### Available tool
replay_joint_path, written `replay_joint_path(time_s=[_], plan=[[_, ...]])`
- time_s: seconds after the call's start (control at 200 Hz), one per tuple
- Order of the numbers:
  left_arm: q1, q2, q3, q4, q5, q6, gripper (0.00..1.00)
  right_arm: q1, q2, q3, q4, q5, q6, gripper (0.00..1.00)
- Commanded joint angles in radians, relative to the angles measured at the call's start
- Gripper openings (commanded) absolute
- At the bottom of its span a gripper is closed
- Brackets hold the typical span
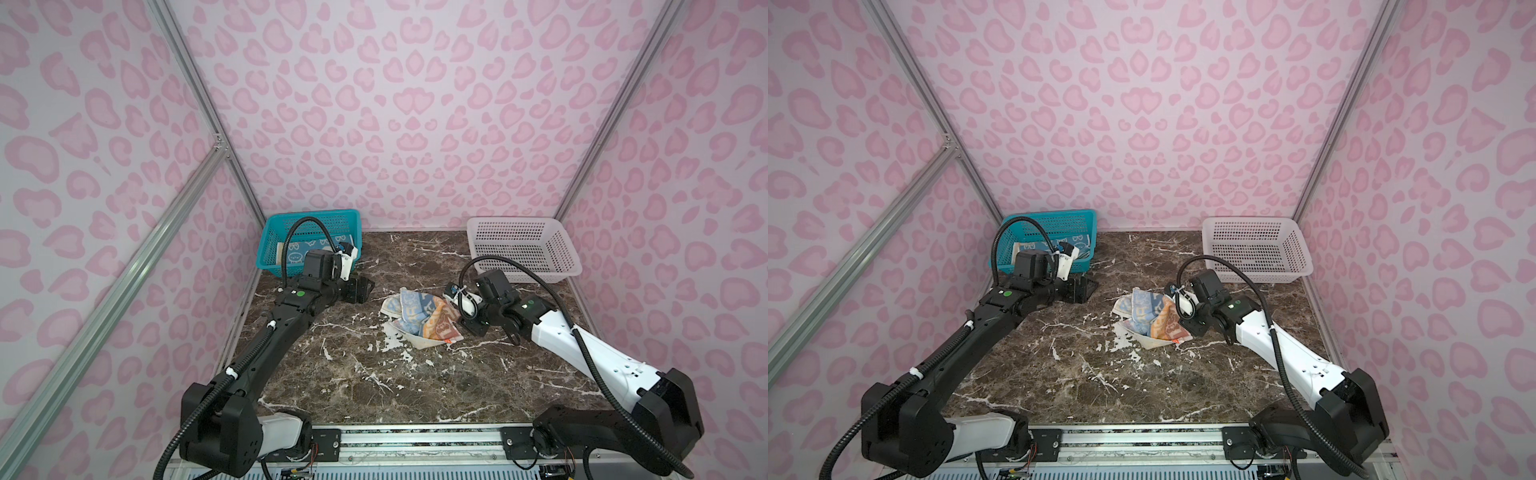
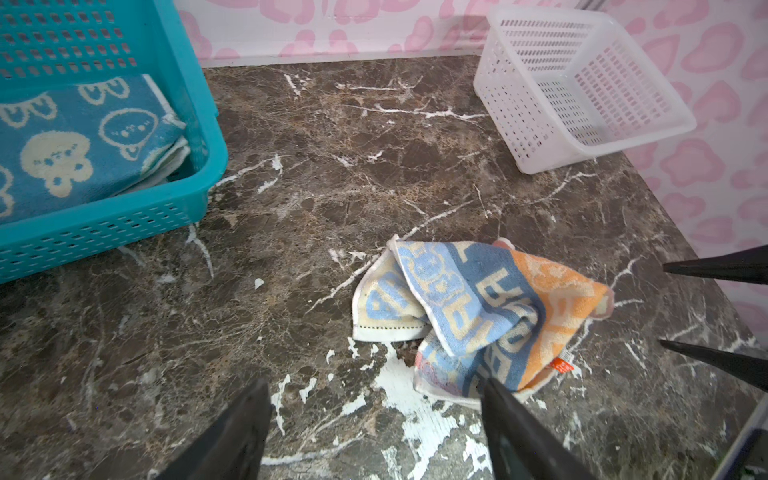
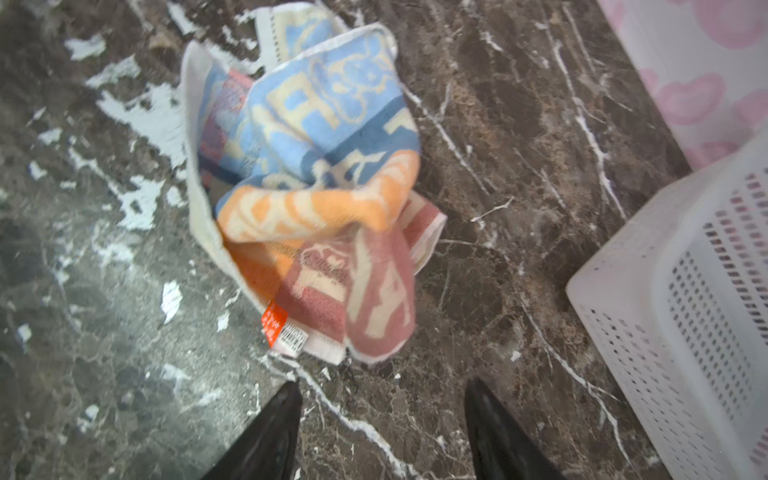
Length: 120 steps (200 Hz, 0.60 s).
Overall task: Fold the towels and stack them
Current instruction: 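Grasp the towel's tagged corner with the right gripper while the left gripper reaches in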
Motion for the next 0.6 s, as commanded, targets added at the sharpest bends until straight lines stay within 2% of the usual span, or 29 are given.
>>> replay_joint_path(time_s=[0.0,0.105,0.235,0.335,0.445,0.595], plan=[[0.0,-0.014,-0.025,-0.006,0.123,0.154,0.8,0.01,0.003,-0.068,0.013,-0.051,-0.12,0.62],[0.001,-0.013,-0.036,-0.044,0.137,0.245,0.81,0.025,0.034,-0.119,0.03,-0.055,-0.145,0.57],[0.001,0.006,-0.044,-0.058,0.187,0.331,0.8,0.058,0.108,-0.152,0.065,-0.02,-0.168,0.56],[-0.007,0.018,-0.074,-0.052,0.222,0.443,0.78,0.061,0.159,-0.155,0.099,0.004,-0.165,0.55],[-0.03,0.047,-0.098,-0.051,0.177,0.561,0.78,0.054,0.172,-0.184,0.204,0.005,-0.165,0.54],[-0.078,0.101,-0.104,-0.039,0.12,0.635,0.77,0.024,0.199,-0.211,0.292,-0.01,-0.174,0.52]])
